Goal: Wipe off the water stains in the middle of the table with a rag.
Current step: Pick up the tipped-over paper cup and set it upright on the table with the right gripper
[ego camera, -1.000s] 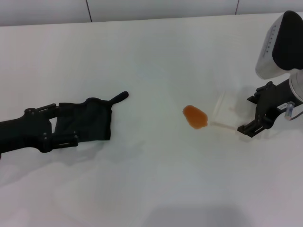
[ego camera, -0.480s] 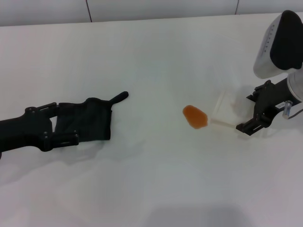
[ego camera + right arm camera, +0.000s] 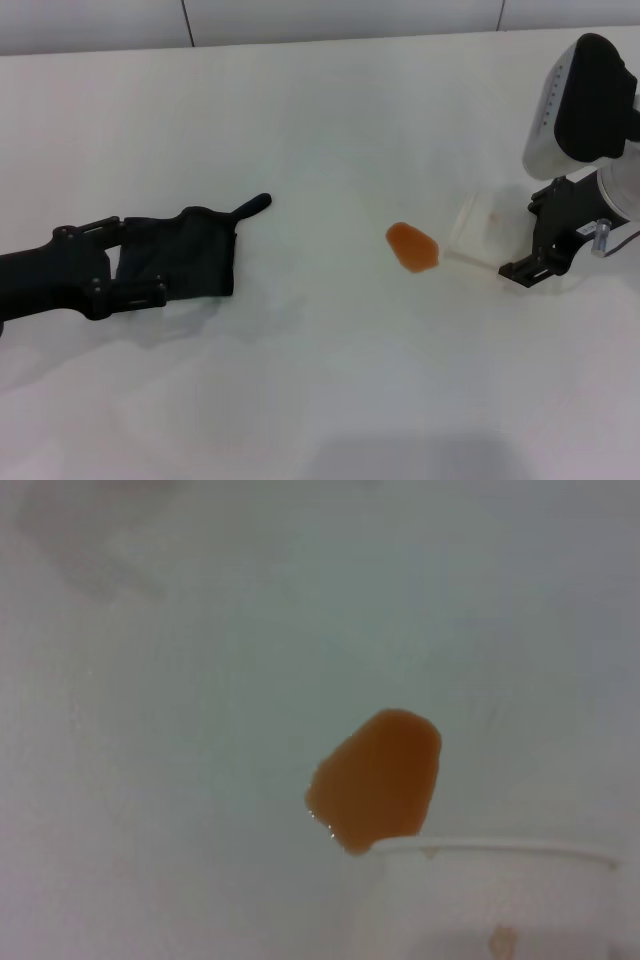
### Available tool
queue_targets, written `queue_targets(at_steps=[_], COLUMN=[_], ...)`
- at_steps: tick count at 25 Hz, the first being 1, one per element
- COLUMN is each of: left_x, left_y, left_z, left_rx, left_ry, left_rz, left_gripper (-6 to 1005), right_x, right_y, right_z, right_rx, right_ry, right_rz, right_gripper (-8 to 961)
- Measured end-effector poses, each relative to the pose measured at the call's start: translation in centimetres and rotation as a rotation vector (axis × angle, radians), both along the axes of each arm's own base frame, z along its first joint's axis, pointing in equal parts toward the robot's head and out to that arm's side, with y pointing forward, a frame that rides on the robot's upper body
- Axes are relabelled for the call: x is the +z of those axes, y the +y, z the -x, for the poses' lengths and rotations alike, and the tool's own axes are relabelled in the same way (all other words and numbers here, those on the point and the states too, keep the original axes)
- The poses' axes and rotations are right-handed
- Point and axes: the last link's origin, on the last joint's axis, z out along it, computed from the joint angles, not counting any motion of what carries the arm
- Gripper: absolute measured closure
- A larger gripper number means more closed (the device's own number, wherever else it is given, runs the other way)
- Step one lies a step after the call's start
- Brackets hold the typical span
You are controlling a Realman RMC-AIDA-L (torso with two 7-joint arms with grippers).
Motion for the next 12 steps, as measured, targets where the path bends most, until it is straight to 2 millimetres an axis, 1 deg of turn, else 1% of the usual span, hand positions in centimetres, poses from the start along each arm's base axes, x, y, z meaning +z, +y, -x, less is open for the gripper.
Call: queue_targets(at_steps=[7, 12], left_x=[0.0, 0.0], left_y=[-0.09, -0.06], left_z=[0.08, 0.06], left_rx=[0.003, 0.002], left_ry=[0.0, 0.0], left_rz=[0.0, 0.0], left_gripper=[125, 125], right_x=[0.56, 0.61], right_y=[0.32, 0.27], right_z=[0.68, 0.59], right_rx=[0.013, 0.008], right_ry=[0.022, 0.021], right_rz=[-0.031, -0.034], right_gripper=[270, 288])
